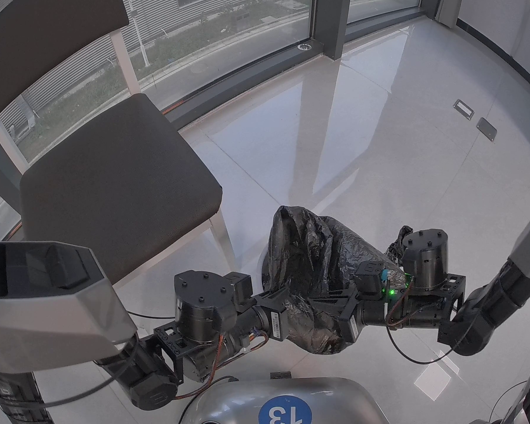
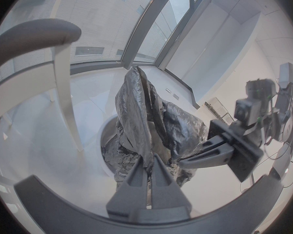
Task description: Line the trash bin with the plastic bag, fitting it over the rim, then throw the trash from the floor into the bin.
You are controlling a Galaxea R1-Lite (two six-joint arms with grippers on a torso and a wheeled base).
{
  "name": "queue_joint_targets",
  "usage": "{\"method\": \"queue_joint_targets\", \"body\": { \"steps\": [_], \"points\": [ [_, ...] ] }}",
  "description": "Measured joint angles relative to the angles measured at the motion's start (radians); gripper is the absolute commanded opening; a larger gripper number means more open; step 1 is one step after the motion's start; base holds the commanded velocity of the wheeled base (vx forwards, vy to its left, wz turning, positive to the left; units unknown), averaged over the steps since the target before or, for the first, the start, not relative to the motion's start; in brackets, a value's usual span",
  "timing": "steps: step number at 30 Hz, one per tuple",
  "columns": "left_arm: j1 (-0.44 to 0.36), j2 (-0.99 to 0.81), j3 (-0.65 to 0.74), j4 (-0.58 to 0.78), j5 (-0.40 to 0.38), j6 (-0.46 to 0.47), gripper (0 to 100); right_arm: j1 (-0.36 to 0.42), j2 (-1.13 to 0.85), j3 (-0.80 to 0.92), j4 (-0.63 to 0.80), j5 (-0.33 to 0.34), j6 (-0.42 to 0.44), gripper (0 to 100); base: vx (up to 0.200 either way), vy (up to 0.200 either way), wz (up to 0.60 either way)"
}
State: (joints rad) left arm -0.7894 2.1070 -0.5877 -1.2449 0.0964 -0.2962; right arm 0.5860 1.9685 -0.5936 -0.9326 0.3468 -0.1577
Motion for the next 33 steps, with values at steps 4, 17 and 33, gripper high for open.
{"method": "queue_joint_targets", "body": {
  "steps": [4, 17, 33],
  "points": [
    [0.009, -0.033, 0.036, -0.010, 0.011, -0.002, 0, -0.033, 0.074, -0.036, -0.006, 0.034, 0.000, 0, 0.000, 0.000, 0.00],
    [0.008, -0.074, 0.092, -0.011, -0.001, -0.006, 0, -0.084, 0.161, -0.092, -0.052, 0.041, 0.065, 0, 0.000, 0.000, 0.00],
    [-0.003, -0.089, 0.113, -0.009, -0.038, 0.000, 0, -0.096, 0.211, -0.149, -0.048, 0.041, 0.198, 0, 0.000, 0.000, 0.00]
  ]
}}
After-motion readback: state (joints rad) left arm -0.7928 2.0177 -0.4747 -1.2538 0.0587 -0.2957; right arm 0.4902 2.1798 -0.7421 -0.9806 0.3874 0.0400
